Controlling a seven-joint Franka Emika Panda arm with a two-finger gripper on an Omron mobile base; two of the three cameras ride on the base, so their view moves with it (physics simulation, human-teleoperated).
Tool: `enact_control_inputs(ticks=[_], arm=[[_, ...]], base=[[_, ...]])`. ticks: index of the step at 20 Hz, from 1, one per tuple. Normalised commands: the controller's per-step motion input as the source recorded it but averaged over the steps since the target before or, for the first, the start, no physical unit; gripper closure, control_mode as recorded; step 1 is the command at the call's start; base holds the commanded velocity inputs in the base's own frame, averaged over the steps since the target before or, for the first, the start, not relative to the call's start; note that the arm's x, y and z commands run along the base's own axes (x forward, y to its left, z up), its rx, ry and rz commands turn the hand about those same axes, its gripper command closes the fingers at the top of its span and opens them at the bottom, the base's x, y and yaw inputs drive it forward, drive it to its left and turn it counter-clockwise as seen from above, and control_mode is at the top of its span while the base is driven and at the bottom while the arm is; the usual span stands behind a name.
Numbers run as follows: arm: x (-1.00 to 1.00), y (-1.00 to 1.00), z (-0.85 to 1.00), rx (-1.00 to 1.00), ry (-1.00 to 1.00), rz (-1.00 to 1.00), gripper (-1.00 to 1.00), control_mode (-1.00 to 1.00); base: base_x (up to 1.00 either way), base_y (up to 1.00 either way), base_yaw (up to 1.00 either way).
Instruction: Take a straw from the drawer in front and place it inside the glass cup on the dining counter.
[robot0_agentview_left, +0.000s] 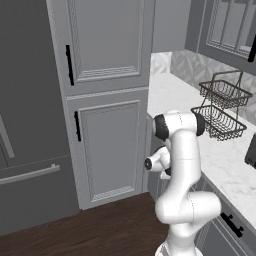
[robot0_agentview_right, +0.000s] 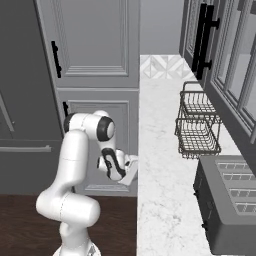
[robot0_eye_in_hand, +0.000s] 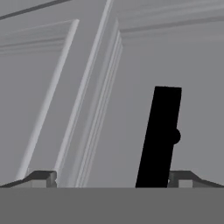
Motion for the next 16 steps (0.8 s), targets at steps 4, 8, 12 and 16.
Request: enact_control_inputs(ticks=[4,8,12,16], arm=[[0.04,-0.22,-0.22,0.00,0.00,0.08,-1.00,-1.00],[0.10,-0.08,-0.25,-0.02,0.00,0.05,1.00,-1.00],[0.14,0.00,-0.15,-0.02,-0.04,0.02,1.00,-1.00],[0.09,0.00,-0.10,0.00,0.00,0.00,1.00,-1.00]], base=[[0.00,0.00,0.00],[0.00,0.00,0.00],[0.00,0.00,0.00],[0.00,0.00,0.00]])
